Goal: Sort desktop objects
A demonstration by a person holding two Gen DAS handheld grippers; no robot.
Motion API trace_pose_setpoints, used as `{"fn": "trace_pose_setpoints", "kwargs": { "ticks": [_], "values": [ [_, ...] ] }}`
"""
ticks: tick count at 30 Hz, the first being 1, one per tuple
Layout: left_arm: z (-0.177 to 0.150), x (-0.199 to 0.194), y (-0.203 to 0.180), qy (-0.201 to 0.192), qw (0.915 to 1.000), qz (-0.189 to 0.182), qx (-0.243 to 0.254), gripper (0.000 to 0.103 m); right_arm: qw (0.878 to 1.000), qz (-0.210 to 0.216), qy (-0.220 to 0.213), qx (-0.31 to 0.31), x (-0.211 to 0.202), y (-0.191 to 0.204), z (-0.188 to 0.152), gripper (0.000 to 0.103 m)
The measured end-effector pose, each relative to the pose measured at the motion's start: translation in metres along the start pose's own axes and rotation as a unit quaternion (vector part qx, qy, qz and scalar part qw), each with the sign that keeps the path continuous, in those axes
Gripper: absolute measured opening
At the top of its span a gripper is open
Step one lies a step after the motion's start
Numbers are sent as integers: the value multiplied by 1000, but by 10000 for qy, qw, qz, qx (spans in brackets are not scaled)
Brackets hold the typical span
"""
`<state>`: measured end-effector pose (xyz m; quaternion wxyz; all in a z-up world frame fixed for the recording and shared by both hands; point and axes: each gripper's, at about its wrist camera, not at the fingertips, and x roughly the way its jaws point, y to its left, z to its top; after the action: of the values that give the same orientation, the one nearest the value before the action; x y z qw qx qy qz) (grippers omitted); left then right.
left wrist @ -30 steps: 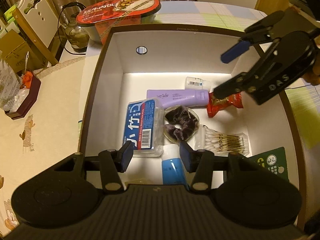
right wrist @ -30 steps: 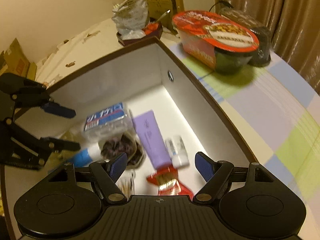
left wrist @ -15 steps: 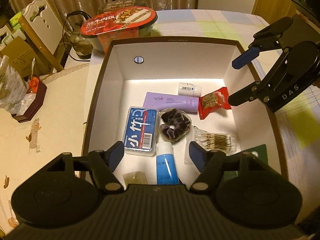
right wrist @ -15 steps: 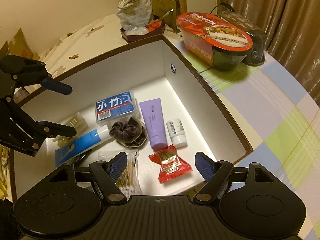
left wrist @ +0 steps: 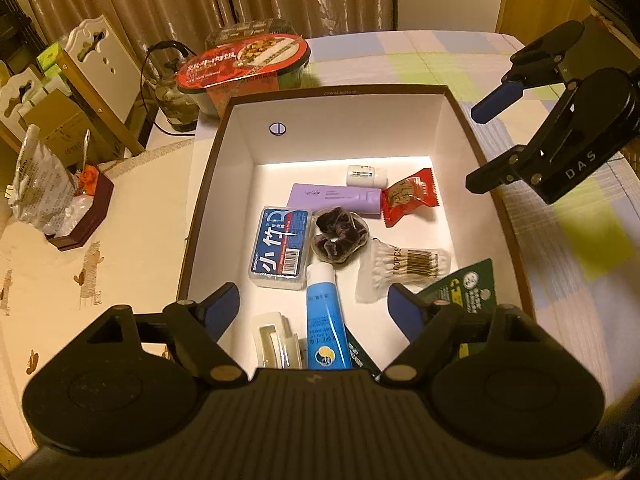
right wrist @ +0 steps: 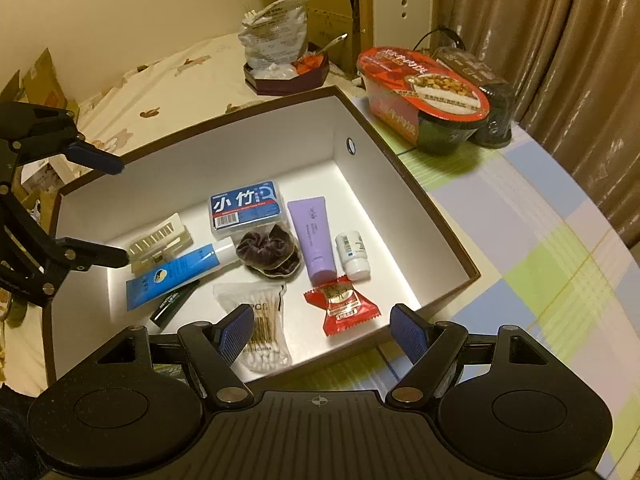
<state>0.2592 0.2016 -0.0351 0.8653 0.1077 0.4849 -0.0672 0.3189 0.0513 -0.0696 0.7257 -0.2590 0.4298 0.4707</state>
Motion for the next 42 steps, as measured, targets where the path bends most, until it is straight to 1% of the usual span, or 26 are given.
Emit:
{"fn": "trace_pose_setpoints", "kwargs": {
  "ticks": [2,5,11,19,22,24,39,42],
  "values": [
    [-2,-6,-3,-24,10000,41,14,80,10000,-47,-22,-21,-4,2,-2,78],
    [-6,-13,-7,-57,9999,101,24,84,9999,-93,-45,-58,-10,6,-4,78],
    [-15,-25,-16,-73,9998,164,9,84,9998,-166,-42,-112,-17,14,-11,78],
    [-24,-38,-24,-83,9995,303,6,85,9996,-167,-126,-178,-28,24,-17,78],
    [-27,-42,-27,-90,9993,350,-3,87,9995,-165,-160,-210,-32,28,-19,78],
    [-29,-45,-30,-95,9992,387,-3,90,9994,-171,-175,-237,-34,30,-20,78],
    [-46,-61,-50,-31,9978,635,-173,91,9993,-85,-258,-261,-49,46,-39,78],
    [-49,-62,-55,-11,9978,639,-195,92,9993,-36,-278,-236,-52,48,-43,78]
  ]
}}
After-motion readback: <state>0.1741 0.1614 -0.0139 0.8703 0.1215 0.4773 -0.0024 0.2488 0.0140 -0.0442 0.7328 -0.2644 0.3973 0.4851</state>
